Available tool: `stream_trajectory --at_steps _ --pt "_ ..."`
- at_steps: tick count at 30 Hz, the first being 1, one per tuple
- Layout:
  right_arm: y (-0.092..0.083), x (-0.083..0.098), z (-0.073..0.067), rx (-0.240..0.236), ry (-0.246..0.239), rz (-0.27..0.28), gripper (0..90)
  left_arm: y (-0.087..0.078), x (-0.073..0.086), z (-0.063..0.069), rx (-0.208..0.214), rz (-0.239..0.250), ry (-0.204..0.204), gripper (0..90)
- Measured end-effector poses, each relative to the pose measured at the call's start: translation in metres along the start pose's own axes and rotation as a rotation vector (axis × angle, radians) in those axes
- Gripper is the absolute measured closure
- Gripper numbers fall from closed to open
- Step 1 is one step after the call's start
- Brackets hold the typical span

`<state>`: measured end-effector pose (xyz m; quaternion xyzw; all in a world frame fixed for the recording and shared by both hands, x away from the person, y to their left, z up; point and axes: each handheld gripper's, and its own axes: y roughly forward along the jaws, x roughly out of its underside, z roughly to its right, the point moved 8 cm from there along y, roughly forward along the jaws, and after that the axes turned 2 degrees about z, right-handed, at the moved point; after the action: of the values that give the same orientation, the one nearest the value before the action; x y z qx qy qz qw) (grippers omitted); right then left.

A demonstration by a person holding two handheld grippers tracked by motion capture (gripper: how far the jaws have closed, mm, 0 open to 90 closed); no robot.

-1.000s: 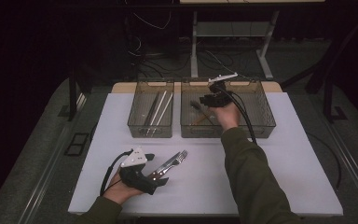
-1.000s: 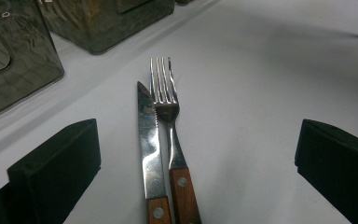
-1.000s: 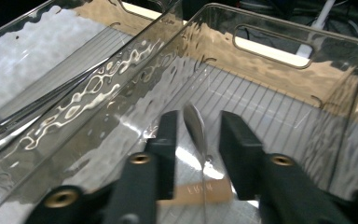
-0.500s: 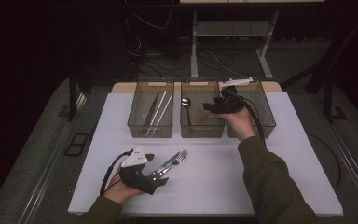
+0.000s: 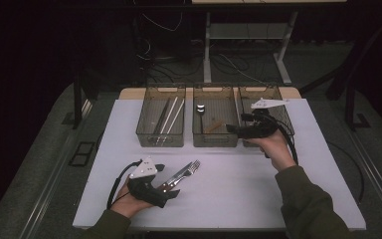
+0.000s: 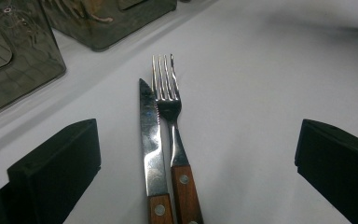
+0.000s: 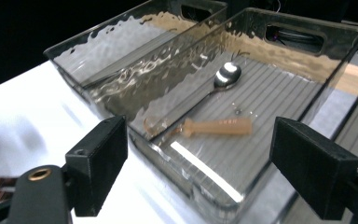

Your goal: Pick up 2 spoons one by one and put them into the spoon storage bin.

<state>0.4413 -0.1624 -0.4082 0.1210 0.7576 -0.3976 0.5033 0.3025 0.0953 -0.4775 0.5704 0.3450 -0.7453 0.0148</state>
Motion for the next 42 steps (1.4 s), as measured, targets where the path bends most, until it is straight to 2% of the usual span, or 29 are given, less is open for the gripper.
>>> stream_trajectory --at_steps 2,10,13,20,26,33,42 --pt "-0.005 0.007 -0.002 -0.003 -0.001 0.002 17.9 -0.001 0.001 -0.001 -0.001 -0.009 0.01 0.0" --pt "-0.029 0.033 -0.008 0.009 -0.036 0.026 17.1 -0.001 0.001 -0.001 -0.001 -0.011 0.004 0.0" --pt "-0.038 0.048 -0.009 0.002 -0.032 0.015 15.5 0.0 0.002 -0.001 -0.002 -0.013 -0.006 0.0" --pt "-0.054 0.075 -0.009 -0.003 -0.023 0.028 15.5 -0.002 0.002 -0.004 -0.012 -0.004 -0.009 0.0" --pt "-0.067 0.098 -0.008 0.003 -0.011 0.015 15.5 -0.002 0.001 -0.004 -0.012 -0.002 -0.008 0.0" --pt "-0.075 0.126 -0.016 -0.011 -0.014 -0.023 15.5 -0.001 0.001 -0.004 -0.02 -0.016 -0.01 0.0" --pt "-0.089 0.143 -0.016 0.014 -0.039 -0.048 15.5 -0.003 0.004 -0.008 -0.052 -0.042 -0.008 4.1"
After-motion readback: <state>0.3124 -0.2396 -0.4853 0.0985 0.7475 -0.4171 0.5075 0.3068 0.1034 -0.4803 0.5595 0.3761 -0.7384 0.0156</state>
